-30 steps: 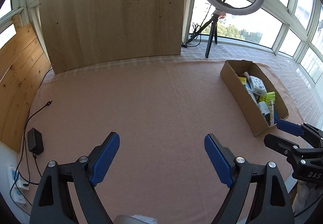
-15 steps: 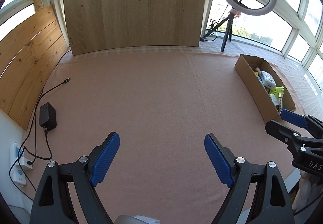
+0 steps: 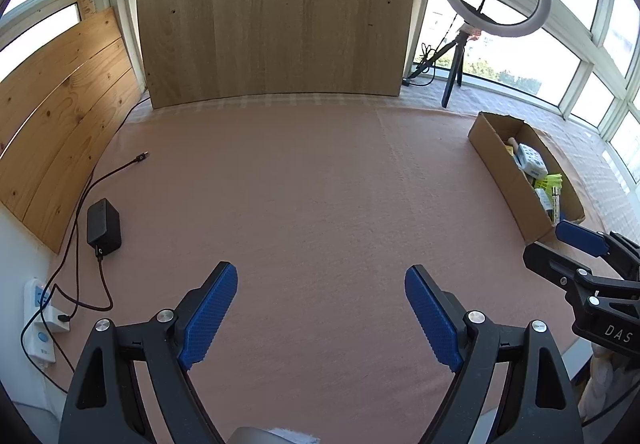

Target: Organize objects

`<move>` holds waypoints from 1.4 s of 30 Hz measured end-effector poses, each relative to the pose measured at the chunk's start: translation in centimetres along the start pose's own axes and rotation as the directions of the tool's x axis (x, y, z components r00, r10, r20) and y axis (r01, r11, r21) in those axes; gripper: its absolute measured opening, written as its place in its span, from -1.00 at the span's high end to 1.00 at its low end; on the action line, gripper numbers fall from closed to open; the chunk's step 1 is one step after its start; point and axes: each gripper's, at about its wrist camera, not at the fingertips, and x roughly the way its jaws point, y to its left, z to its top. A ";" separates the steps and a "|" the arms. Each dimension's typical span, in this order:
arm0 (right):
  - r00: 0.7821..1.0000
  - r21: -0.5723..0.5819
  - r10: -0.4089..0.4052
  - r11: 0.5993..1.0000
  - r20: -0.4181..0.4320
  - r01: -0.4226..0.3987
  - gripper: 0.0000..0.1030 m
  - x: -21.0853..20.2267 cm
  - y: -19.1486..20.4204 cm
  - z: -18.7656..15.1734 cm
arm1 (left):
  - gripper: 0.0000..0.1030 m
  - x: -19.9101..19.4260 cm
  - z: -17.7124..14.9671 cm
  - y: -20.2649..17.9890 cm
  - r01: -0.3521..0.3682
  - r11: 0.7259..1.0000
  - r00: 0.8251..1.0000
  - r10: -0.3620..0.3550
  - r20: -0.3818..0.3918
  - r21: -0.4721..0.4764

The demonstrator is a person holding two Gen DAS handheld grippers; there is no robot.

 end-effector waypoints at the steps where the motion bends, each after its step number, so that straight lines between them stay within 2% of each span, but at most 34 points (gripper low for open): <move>1: 1.000 0.000 0.000 1.000 0.000 0.000 -0.35 0.0 0.1 0.0 | -0.71 -0.1 0.0 0.0 0.000 1.000 1.000 0.000 0.001 0.001; 42: 1.000 0.005 -0.013 1.000 -0.007 0.013 -0.36 -0.1 -0.2 -0.4 | -0.72 -0.4 0.1 -0.2 0.003 1.000 1.000 -0.003 0.002 0.007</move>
